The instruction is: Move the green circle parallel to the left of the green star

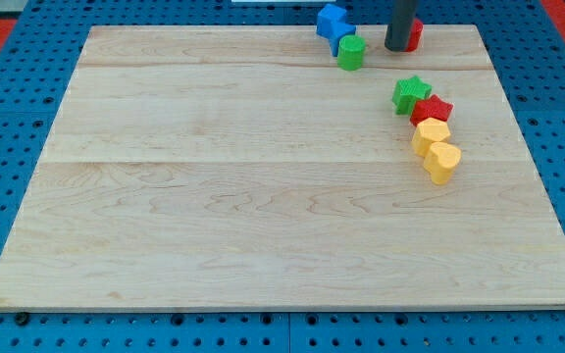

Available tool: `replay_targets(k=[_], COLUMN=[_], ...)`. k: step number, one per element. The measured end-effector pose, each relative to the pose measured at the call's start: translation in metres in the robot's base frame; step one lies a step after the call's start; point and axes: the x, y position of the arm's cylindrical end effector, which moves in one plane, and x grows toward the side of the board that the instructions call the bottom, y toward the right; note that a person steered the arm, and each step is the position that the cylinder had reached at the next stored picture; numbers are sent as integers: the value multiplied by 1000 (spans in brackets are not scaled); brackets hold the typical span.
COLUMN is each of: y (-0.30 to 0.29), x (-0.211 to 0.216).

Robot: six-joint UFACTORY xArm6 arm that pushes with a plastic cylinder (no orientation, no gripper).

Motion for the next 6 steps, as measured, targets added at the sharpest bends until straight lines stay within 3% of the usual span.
replay_targets(k=[1, 3, 4, 5, 6], y=[-22, -88, -149, -140, -70], x=[-7, 51, 82, 94, 69])
